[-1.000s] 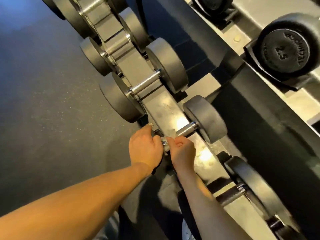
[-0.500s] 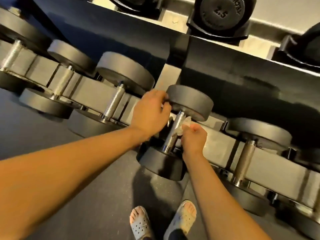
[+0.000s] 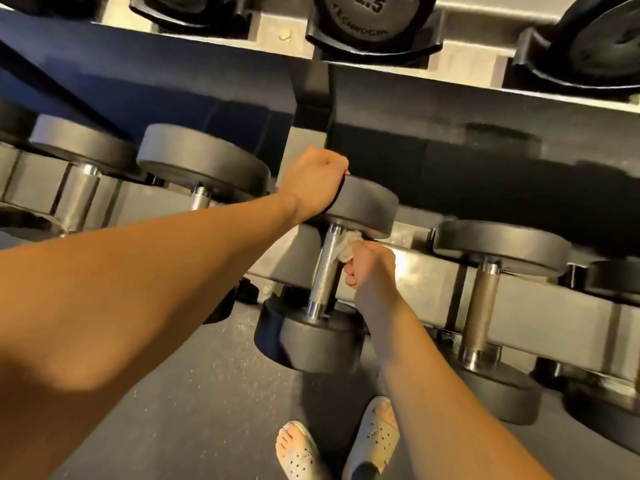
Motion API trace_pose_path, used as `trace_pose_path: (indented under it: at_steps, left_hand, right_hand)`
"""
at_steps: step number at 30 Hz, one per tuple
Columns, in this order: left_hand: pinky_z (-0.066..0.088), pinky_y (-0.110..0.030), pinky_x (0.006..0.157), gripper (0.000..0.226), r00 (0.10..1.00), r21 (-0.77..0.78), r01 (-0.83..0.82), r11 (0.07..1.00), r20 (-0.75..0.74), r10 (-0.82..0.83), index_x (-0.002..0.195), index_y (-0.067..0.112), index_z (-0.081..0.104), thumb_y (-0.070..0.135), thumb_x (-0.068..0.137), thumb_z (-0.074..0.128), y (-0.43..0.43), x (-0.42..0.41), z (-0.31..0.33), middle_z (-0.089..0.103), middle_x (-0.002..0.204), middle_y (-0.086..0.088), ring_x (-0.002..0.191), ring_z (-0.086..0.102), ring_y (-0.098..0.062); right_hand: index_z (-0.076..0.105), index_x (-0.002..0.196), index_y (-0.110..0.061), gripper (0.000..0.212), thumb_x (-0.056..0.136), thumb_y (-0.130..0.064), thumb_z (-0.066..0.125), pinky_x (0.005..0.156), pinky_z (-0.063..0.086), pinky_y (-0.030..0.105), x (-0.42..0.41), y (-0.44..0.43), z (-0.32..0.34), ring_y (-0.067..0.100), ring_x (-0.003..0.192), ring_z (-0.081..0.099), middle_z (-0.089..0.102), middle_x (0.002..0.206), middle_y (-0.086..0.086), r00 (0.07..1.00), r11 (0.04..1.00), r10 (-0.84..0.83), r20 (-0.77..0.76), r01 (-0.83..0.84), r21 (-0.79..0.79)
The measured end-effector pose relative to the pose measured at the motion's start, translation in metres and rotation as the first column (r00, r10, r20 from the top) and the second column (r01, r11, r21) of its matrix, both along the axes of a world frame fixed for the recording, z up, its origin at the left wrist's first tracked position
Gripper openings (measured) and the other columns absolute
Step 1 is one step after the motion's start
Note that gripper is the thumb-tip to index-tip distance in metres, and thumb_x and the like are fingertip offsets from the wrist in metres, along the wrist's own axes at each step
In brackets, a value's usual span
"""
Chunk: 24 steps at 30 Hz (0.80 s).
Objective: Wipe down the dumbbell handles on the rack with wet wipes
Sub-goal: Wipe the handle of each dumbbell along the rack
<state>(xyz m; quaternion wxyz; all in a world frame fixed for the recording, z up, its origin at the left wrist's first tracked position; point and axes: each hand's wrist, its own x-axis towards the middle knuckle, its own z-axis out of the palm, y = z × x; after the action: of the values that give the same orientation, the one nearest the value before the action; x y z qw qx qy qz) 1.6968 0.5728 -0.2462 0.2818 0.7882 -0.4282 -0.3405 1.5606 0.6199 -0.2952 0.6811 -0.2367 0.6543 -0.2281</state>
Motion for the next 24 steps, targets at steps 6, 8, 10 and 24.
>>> trace_pose_path:
  at_steps: [6,8,10,24]
  left_hand:
    - [0.046,-0.027,0.062,0.037,1.000,-0.023,-0.015,1.000,0.002,0.015,0.090,-0.005,0.069,0.021,0.102,0.045,0.001,0.000,-0.003,0.066,0.087,-0.022,0.064,0.051,-0.011]
    - [0.048,-0.029,0.064,0.038,1.000,-0.019,-0.009,1.000,0.017,0.009,0.087,-0.002,0.070,0.022,0.101,0.045,0.001,0.001,-0.004,0.067,0.085,-0.019,0.065,0.052,-0.011]
    - [0.045,-0.030,0.063,0.037,0.999,-0.012,-0.004,1.000,0.036,0.004,0.084,-0.002,0.069,0.022,0.100,0.045,0.000,0.002,-0.005,0.066,0.084,-0.018,0.066,0.052,-0.013]
    - [0.040,-0.034,0.057,0.040,0.998,-0.016,0.061,0.998,0.015,-0.061,0.065,0.011,0.061,0.027,0.095,0.041,0.004,0.007,-0.004,0.061,0.065,-0.007,0.064,0.054,-0.016]
  right_hand:
    - [0.056,0.083,-0.011,0.022,0.103,-0.012,0.047,0.040,0.024,0.021,0.013,-0.023,-0.017,0.012,0.051,0.033,0.042,0.071,0.005,0.996,0.993,0.070,0.048,-0.074,0.088]
    - [0.059,0.083,-0.001,0.020,0.100,-0.006,0.049,0.041,0.026,0.021,0.012,-0.014,-0.014,0.014,0.051,0.033,0.039,0.065,0.005,0.999,0.999,0.036,0.028,-0.036,0.007]
    - [0.060,0.082,0.007,0.019,0.097,0.001,0.051,0.044,0.036,0.022,0.009,0.003,-0.004,0.018,0.053,0.042,0.045,0.060,0.009,0.999,0.991,-0.038,-0.007,0.036,-0.128]
    - [0.059,0.061,-0.014,0.033,0.090,-0.013,0.074,0.054,0.043,0.018,0.038,0.018,0.001,0.003,0.049,0.051,0.057,0.055,-0.008,0.965,0.929,-0.095,-0.245,-0.003,-0.371]
